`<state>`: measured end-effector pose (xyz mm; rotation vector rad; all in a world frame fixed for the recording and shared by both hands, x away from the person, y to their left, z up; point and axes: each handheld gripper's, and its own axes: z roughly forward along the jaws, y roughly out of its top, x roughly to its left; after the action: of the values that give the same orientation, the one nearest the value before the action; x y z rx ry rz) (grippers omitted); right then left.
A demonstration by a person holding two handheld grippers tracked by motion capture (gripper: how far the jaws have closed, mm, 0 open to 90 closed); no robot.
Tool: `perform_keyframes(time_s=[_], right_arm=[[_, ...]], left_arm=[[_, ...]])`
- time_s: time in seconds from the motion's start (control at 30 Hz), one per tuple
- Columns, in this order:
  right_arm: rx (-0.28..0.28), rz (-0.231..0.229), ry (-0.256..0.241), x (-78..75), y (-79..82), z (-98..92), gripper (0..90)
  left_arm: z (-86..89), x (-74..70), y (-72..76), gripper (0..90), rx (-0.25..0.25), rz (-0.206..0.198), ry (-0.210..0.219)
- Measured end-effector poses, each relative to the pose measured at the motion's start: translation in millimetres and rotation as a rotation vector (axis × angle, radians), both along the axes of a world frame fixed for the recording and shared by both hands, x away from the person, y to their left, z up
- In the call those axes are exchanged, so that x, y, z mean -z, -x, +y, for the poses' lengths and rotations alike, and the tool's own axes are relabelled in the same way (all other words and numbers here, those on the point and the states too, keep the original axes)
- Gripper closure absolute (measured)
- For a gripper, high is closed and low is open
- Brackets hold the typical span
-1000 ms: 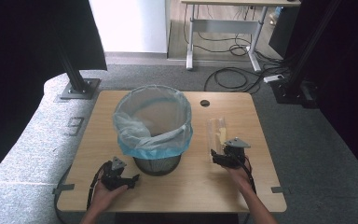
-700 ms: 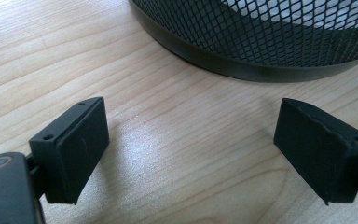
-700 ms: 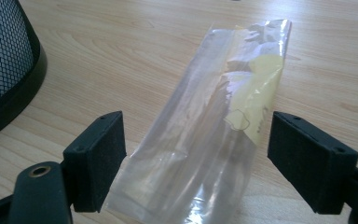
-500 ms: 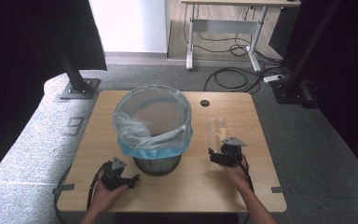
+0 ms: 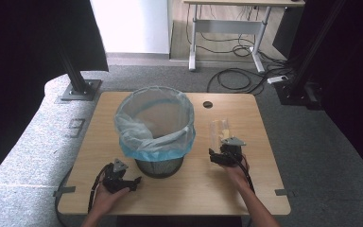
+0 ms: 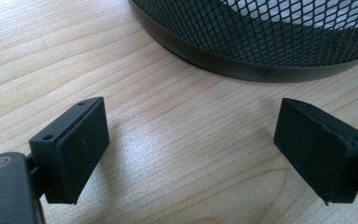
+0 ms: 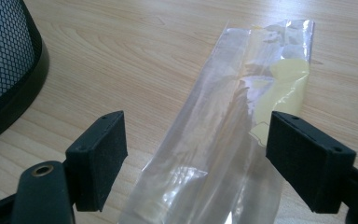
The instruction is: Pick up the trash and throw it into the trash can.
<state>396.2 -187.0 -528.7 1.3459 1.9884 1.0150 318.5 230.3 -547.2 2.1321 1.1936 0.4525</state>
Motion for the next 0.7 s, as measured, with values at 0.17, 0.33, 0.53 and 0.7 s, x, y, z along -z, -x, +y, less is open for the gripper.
perform_keyframes(time_s=[0.17,0.33,0.53,0.7], right_arm=[[-0.003,0.004,0.009,1.2,-2.5,3.4,20.4],[-0.006,0.009,0.013,3.0,-3.7,5.0,20.7],[-0.010,0.013,0.024,5.1,-5.2,7.4,21.0],[-0.007,0.017,0.022,5.0,-5.1,7.1,22.2]], left_arm=[[0.0,0.0,0.0,9.9,0.000,0.000,0.000],[0.0,0.0,0.0,9.9,0.000,0.000,0.000],[0.0,0.0,0.0,9.9,0.000,0.000,0.000],[0.0,0.0,0.0,9.9,0.000,0.000,0.000]])
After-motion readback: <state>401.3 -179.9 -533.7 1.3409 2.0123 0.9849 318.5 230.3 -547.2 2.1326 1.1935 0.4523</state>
